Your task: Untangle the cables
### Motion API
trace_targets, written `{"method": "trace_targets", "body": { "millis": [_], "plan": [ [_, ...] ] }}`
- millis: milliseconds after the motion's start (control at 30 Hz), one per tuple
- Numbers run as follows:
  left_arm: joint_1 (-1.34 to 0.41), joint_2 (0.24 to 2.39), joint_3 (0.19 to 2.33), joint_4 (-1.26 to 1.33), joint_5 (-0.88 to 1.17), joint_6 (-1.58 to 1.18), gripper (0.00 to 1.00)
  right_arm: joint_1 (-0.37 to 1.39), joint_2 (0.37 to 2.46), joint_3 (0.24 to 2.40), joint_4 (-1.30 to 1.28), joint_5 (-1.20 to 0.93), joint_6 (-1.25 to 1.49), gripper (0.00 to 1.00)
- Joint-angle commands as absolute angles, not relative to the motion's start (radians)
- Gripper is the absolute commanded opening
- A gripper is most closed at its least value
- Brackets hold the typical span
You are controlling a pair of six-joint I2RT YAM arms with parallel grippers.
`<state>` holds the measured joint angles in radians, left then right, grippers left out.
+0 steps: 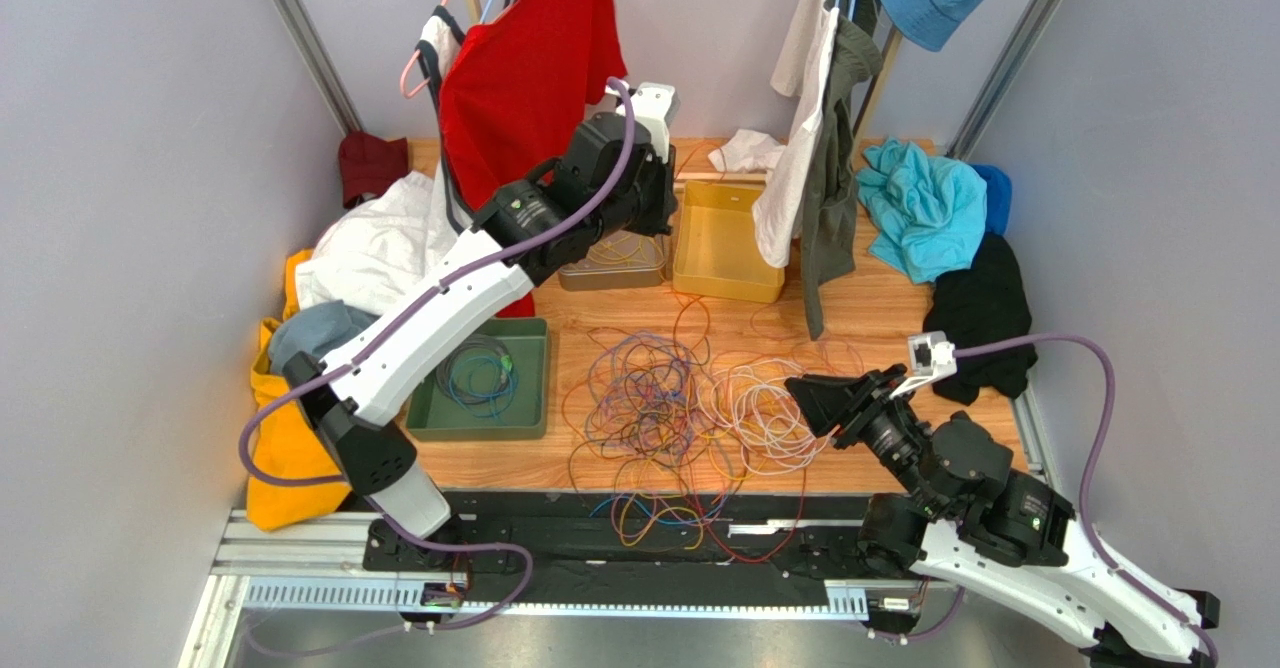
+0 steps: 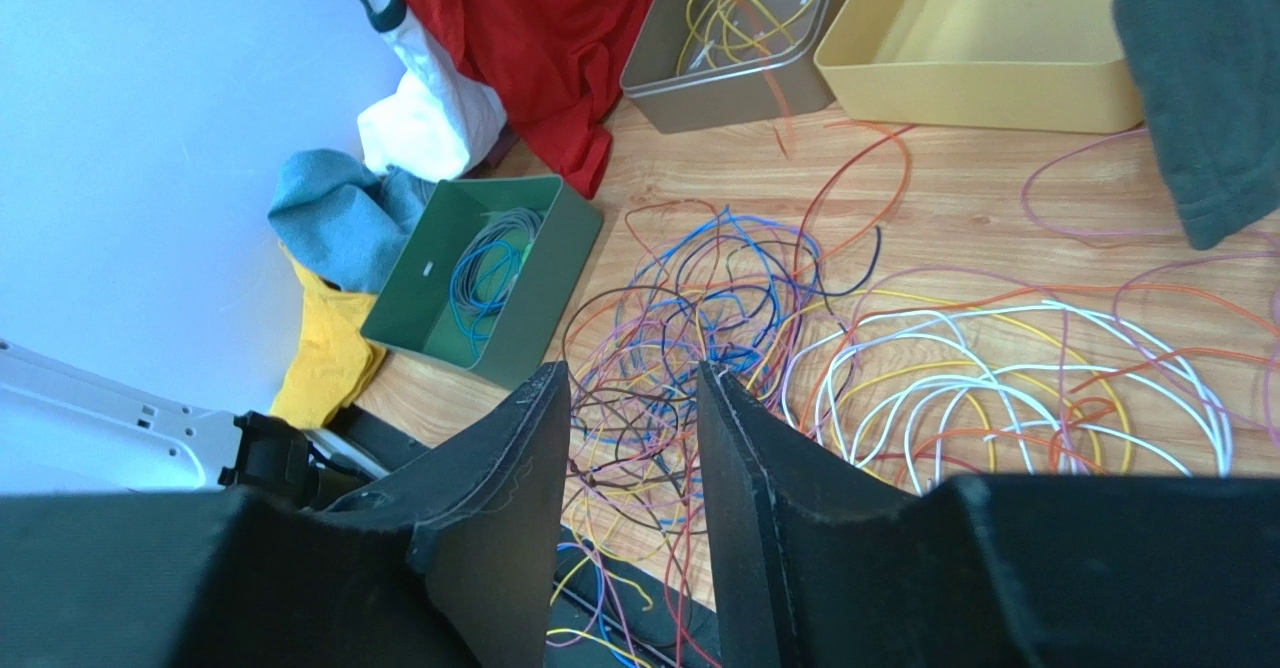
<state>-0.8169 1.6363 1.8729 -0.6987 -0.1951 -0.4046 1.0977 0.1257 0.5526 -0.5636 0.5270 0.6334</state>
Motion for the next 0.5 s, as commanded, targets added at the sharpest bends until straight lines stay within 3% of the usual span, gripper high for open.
{"method": "trace_targets", "body": {
  "millis": [0,467],
  "plan": [
    [-0.795,1.71,1.957,-0.604,-0.137,-0.402,0.0,1.103,0.118,0.594,-0.601,0.566,0.644,0.4],
    [-0.683,1.993,2.351,-0.624,-0.038,-0.397,0.0,1.103,0.112,0.635,-0.634,0.615,0.595,0.4]
  ]
}}
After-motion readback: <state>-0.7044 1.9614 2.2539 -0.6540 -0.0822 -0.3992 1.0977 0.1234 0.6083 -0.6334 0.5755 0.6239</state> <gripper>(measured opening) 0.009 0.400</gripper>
